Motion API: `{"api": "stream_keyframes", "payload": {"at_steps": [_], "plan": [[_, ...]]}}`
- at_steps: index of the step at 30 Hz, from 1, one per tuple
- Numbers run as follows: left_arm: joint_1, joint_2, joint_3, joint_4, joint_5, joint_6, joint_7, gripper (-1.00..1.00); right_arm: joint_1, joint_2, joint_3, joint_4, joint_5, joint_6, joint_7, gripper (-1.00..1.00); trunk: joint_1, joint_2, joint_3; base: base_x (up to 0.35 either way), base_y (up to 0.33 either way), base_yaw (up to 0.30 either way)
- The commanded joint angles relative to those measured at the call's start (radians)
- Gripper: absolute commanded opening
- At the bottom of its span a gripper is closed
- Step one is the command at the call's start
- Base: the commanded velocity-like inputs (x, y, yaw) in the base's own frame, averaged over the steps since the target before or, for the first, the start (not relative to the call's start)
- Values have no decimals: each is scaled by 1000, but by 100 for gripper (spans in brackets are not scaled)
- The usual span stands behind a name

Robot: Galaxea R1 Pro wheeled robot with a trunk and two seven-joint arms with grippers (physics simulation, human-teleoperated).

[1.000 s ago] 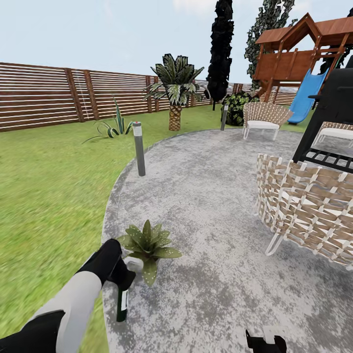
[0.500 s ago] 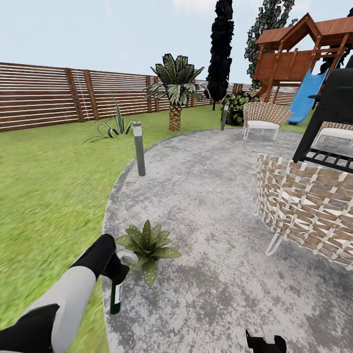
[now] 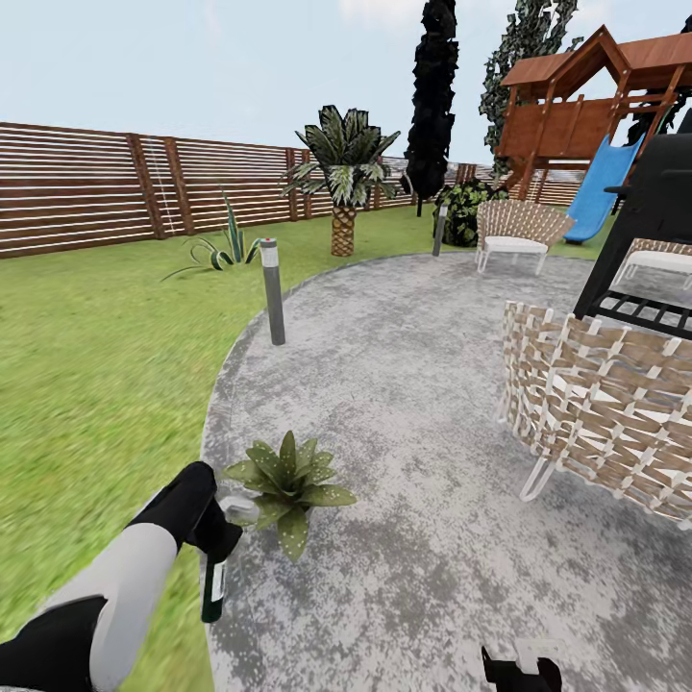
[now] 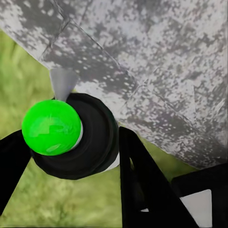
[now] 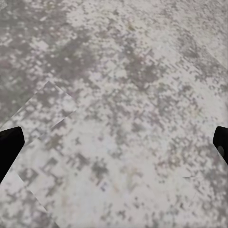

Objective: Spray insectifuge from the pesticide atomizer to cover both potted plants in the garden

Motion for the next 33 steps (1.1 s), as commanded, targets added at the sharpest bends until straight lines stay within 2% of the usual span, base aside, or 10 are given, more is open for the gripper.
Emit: {"api": "stream_keyframes", "payload": {"at_steps": [1, 3, 5, 10, 13, 20, 24, 27, 29, 33], "plan": [[-1, 17, 7, 0, -5, 5, -9, -100, -1, 0, -6, 1, 10, -3, -4, 100, 0, 0, -1, 0, 0, 0], [1, 43, 8, 1, -2, 5, -10, -100, 0, 0, -6, 1, 11, -3, -4, 100, 0, 0, -1, 0, 0, 0], [8, 42, 7, 2, -1, 5, -11, -100, -1, 0, -6, 1, 10, -3, -4, 100, 0, 0, -1, 0, 0, 0], [10, -16, 3, 31, -3, 4, -11, -100, -1, 0, -6, 1, 11, -3, -4, 100, 0, 0, -1, 0, 0, 0], [3, -32, 4, 36, -1, 5, -11, -100, 0, 0, -6, 1, 11, -3, -4, 100, 0, 0, -1, 0, 0, 0], [-10, -20, 7, 24, 4, 5, -11, -100, -1, 0, -6, 1, 11, -3, -4, 100, 0, 0, -1, 0, 0, 0], [-40, -31, 6, 35, 3, 5, -11, -100, -1, 0, -6, 1, 11, -3, -4, 100, 0, 0, -1, 0, 0, 0], [-72, -16, 6, 50, 3, 5, -11, -100, -1, 0, -6, 1, 11, -3, -4, 100, 0, 0, -1, 0, 3, 0], [-74, 0, 8, 51, 3, 5, -11, -100, 0, 0, -6, 1, 11, -3, -4, 100, 0, 0, -1, 0, 128, 0], [-74, 11, 7, 52, 3, 5, -11, -100, -1, 0, -6, 1, 11, -3, -4, 100, 0, 0, -1, -51, 270, 0]]}}
